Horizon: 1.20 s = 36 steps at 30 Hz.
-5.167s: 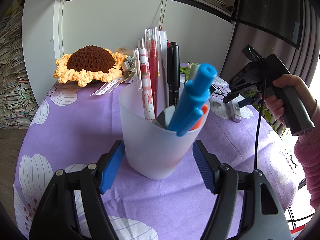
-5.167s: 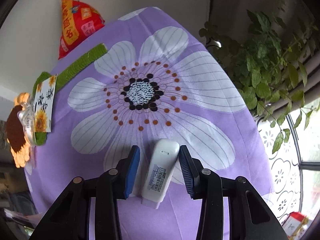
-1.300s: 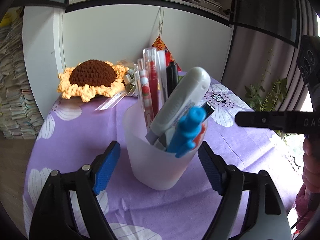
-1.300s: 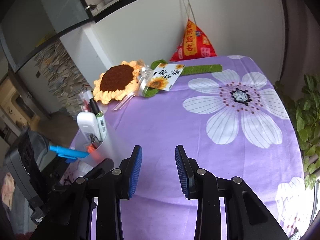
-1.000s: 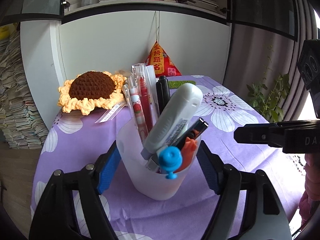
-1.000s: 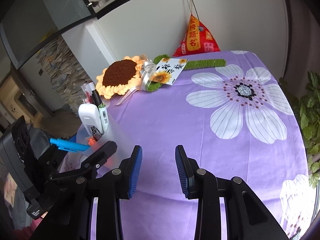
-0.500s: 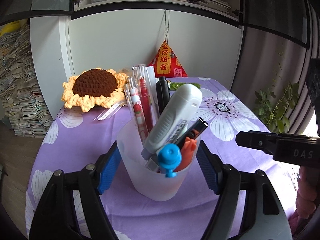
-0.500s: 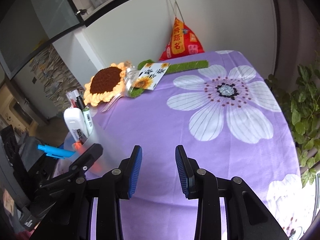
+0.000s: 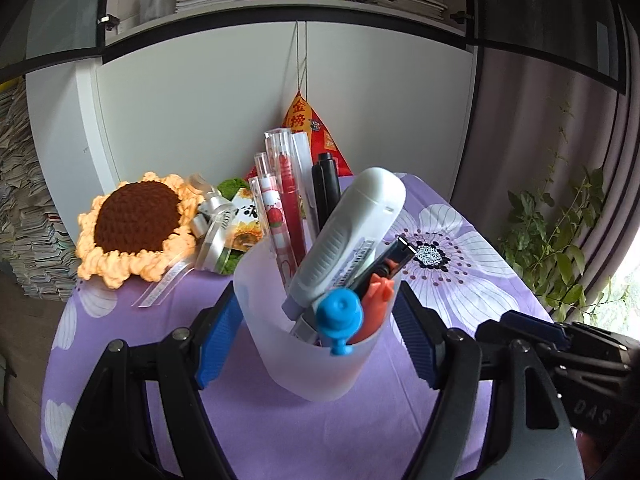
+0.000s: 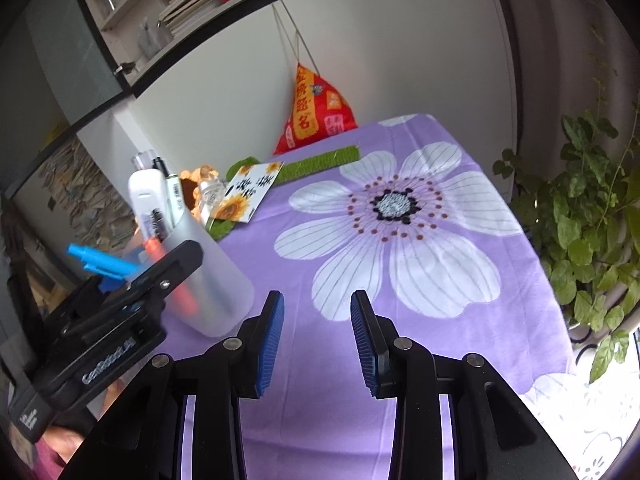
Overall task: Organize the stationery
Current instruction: 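Withdraw the right tool while the left tool lowers the cup onto the table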
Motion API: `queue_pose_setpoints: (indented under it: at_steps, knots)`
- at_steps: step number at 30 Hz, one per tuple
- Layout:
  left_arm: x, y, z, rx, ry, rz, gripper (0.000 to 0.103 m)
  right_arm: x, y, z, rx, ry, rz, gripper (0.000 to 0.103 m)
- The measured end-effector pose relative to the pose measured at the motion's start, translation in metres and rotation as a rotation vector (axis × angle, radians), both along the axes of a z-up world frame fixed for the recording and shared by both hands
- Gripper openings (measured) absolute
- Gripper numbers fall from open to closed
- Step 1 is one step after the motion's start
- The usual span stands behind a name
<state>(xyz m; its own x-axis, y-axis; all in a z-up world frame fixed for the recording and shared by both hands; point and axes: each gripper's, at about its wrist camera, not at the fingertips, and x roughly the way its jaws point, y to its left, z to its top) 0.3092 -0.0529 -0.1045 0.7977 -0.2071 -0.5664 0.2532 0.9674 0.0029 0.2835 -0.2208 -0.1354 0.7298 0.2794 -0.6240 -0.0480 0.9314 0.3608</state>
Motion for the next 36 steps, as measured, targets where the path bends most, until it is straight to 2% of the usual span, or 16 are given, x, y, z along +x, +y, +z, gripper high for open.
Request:
queue_pose_setpoints:
  at_steps: [3, 6, 10, 19, 23, 24, 27, 29, 31, 34, 36]
  knots:
    - [0.01, -0.007, -0.007, 0.004, 0.021, 0.014, 0.073, -0.002, -0.002, -0.003, -0.073, -0.064, -0.063, 0.035]
    - [0.013, -0.011, -0.013, 0.02, 0.022, 0.032, 0.073, 0.0, 0.001, -0.006, -0.147, -0.073, -0.09, 0.035]
    - [0.008, -0.016, -0.013, 0.036, 0.025, 0.028, 0.073, 0.001, 0.003, -0.008, -0.118, -0.06, -0.047, 0.035]
    - [-0.001, -0.016, -0.012, 0.01, 0.059, 0.015, 0.076, -0.004, 0.007, -0.012, -0.15, -0.081, -0.049, 0.035]
    - [-0.007, -0.012, -0.006, -0.006, 0.032, 0.0, 0.077, -0.002, 0.008, -0.016, -0.141, -0.064, -0.039, 0.035]
    - [-0.012, -0.01, -0.002, -0.004, 0.017, -0.001, 0.081, -0.002, 0.008, -0.017, -0.137, -0.064, -0.036, 0.036]
    - [-0.024, -0.008, 0.006, 0.027, -0.017, 0.0, 0.087, -0.003, 0.01, -0.018, -0.14, -0.08, -0.032, 0.05]
    - [-0.037, -0.004, 0.012, 0.06, -0.026, 0.011, 0.087, -0.005, 0.011, -0.017, -0.135, -0.095, -0.028, 0.051]
    - [-0.054, 0.002, 0.019, 0.08, -0.045, 0.024, 0.087, -0.01, 0.011, -0.015, -0.128, -0.073, -0.033, 0.051]
    - [-0.082, 0.011, 0.029, 0.105, -0.074, 0.06, 0.095, -0.028, 0.013, -0.003, -0.113, -0.058, -0.029, 0.051]
    - [-0.1, 0.015, 0.036, 0.115, -0.087, 0.083, 0.097, -0.045, 0.019, 0.01, -0.16, -0.065, -0.039, 0.052]
